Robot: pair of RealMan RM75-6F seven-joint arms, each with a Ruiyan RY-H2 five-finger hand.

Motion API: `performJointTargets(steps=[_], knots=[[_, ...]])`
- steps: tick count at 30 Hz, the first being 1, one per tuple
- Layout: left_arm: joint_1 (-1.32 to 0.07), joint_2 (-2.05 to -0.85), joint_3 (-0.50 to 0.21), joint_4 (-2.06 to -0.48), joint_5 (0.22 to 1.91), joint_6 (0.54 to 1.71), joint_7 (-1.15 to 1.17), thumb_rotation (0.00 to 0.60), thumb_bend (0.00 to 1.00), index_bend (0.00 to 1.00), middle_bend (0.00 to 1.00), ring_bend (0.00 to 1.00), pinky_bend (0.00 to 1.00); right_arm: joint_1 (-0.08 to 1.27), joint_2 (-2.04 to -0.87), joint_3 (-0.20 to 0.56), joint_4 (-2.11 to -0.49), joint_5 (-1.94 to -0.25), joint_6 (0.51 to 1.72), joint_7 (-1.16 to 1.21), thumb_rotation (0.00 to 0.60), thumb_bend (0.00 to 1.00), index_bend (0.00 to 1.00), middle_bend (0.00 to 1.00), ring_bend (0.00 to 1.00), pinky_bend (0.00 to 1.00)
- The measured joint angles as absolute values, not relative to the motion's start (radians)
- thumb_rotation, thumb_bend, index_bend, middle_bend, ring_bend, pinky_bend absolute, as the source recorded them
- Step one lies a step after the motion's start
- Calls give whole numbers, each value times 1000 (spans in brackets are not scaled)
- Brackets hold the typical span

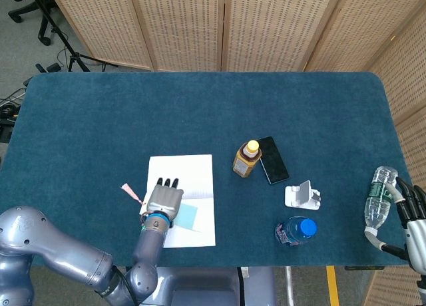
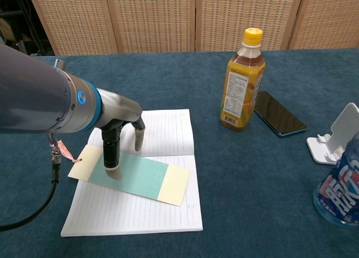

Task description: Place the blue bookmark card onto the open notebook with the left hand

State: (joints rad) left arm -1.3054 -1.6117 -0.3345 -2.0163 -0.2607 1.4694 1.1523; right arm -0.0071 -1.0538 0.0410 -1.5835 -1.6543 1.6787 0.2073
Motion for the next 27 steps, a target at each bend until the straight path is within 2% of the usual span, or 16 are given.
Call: performJointTargets(steps=[10,25,27], knots=[[-1270,-1589,-348,-2034,-211,1430,1124,600,179,348,0,0,34,-8,-1053,41,-1582,-1655,1681,210,600,0,0,0,0,0],[-1207,-1505,-325,-2075,-155,1345,1066,600,173,252,0,0,34,-7,-1056,40,-1583,-1657,1679,201,600,0,0,0,0,0],[-1191,-1486,-314,-2081,-133,1330,1048,600,172,216,0,0,34,-6,-1056,40,-1584,-1657,1677,199,600,0,0,0,0,0]])
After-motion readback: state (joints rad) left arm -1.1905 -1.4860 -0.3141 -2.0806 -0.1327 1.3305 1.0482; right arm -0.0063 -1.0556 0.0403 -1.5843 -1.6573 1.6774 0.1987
